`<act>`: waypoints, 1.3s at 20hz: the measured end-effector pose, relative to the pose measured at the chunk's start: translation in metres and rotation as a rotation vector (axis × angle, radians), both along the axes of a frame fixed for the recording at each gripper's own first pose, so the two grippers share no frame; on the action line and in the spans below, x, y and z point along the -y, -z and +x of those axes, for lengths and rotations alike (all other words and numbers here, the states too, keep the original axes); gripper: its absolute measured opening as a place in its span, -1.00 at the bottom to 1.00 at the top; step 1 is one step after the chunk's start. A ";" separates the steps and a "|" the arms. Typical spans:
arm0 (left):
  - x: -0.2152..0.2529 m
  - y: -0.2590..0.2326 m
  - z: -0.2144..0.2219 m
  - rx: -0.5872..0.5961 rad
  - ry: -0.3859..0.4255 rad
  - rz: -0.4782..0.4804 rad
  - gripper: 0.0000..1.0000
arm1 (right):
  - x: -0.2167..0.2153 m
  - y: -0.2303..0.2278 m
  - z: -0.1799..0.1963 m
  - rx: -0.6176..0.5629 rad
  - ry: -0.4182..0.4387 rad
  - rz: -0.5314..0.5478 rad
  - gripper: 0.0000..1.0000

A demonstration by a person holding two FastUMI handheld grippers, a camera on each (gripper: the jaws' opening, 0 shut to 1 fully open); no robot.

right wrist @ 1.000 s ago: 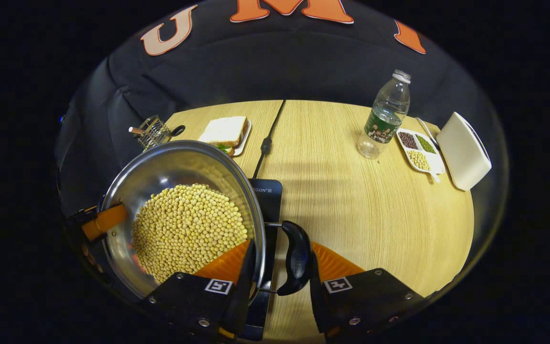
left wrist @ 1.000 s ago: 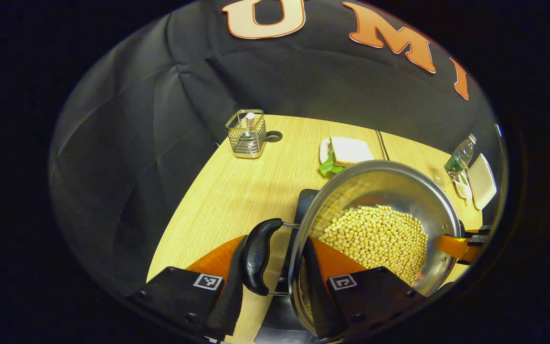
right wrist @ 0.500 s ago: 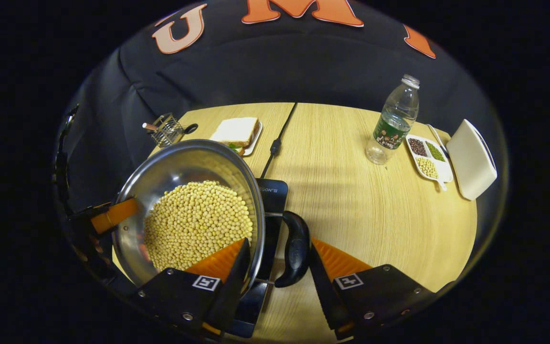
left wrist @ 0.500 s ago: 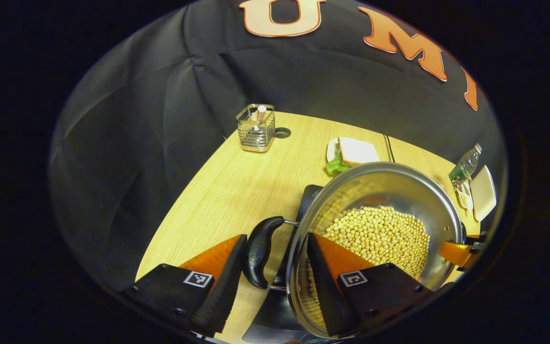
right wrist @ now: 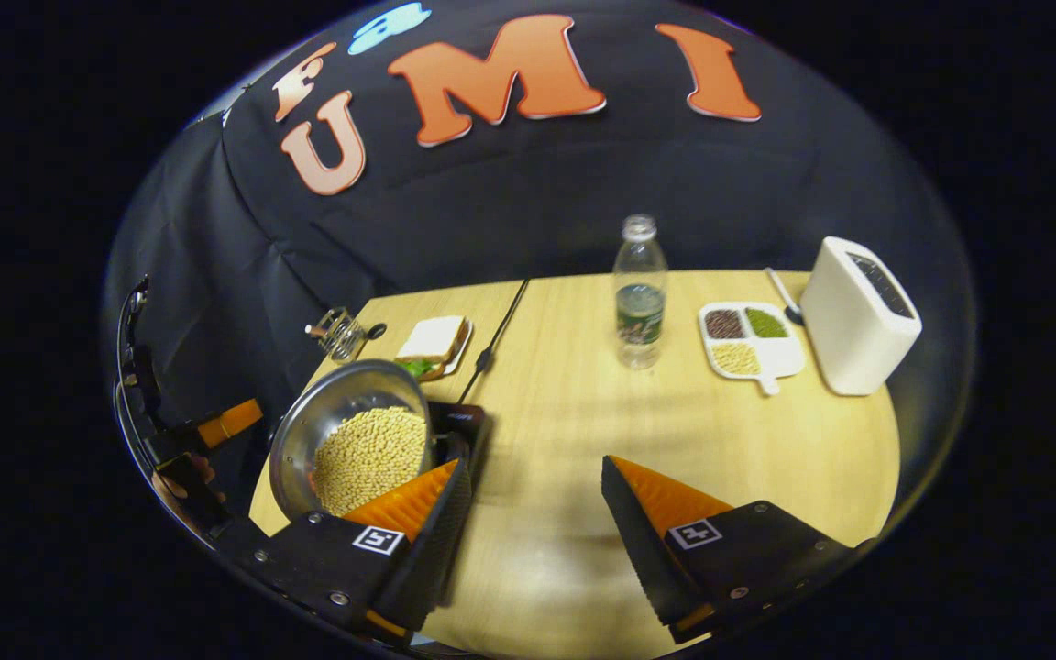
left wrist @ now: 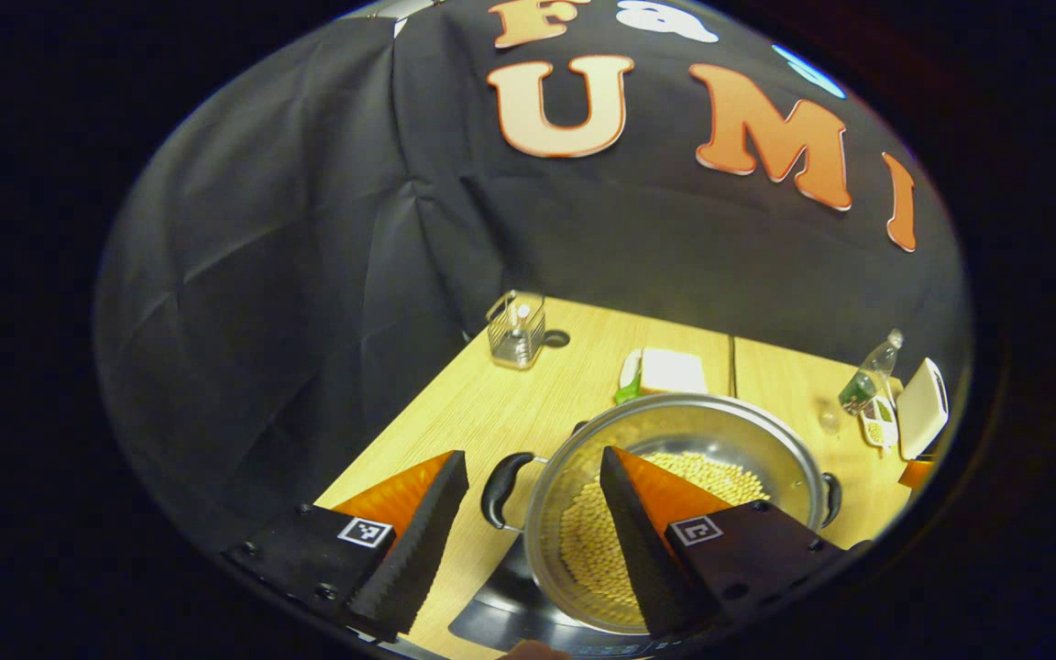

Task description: First push the handle of the pot to place it horizontally, then grasp the pot with both hands and set it on the induction cooktop.

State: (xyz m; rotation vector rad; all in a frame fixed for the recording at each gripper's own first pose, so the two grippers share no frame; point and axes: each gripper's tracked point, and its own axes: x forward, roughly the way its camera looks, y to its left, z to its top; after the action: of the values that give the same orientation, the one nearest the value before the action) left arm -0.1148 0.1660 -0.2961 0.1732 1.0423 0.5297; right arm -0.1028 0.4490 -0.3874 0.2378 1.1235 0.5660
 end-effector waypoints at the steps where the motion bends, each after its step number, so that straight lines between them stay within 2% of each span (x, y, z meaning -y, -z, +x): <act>1: 0.016 -0.013 0.014 0.041 0.037 0.007 0.93 | 0.027 -0.010 0.014 0.051 0.017 -0.008 0.80; 4: 0.065 -0.057 0.062 0.179 0.162 0.037 0.83 | 0.113 -0.052 0.051 0.215 0.061 -0.036 0.85; 6: 0.105 -0.091 0.092 0.290 0.222 0.022 0.87 | 0.172 -0.087 0.075 0.338 0.091 -0.069 0.87; 8: 0.135 -0.126 0.114 0.383 0.258 0.003 0.93 | 0.220 -0.127 0.096 0.457 0.129 -0.097 0.86; 12: 0.186 -0.193 0.153 0.539 0.311 -0.032 0.83 | 0.285 -0.196 0.114 0.623 0.197 -0.122 0.87; 17: 0.240 -0.282 0.180 0.720 0.382 -0.047 0.92 | 0.332 -0.257 0.120 0.752 0.226 -0.143 0.87; 18: 0.248 -0.296 0.183 0.745 0.394 -0.050 0.93 | 0.340 -0.272 0.124 0.780 0.237 -0.142 0.96; 19: 0.255 -0.307 0.185 0.767 0.402 -0.054 0.93 | 0.345 -0.284 0.125 0.792 0.247 -0.133 0.87; 20: 0.263 -0.317 0.187 0.786 0.405 -0.060 0.93 | 0.348 -0.293 0.124 0.797 0.255 -0.123 0.96; 21: 0.271 -0.327 0.189 0.803 0.404 -0.069 0.93 | 0.350 -0.302 0.124 0.806 0.258 -0.106 0.88; 24: 0.286 -0.364 0.191 0.862 0.412 -0.085 0.93 | 0.360 -0.328 0.129 0.846 0.275 -0.074 0.96; 25: 0.290 -0.373 0.190 0.882 0.419 -0.074 0.93 | 0.363 -0.334 0.130 0.860 0.279 -0.070 0.86; 26: 0.292 -0.382 0.187 0.896 0.428 -0.058 0.87 | 0.368 -0.339 0.132 0.876 0.285 -0.068 0.96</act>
State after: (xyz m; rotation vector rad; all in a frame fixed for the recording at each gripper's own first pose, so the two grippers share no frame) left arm 0.0721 -0.1260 0.0863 0.0848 0.1305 0.1411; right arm 0.0291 0.0811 -0.0484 0.0677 0.2489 0.3140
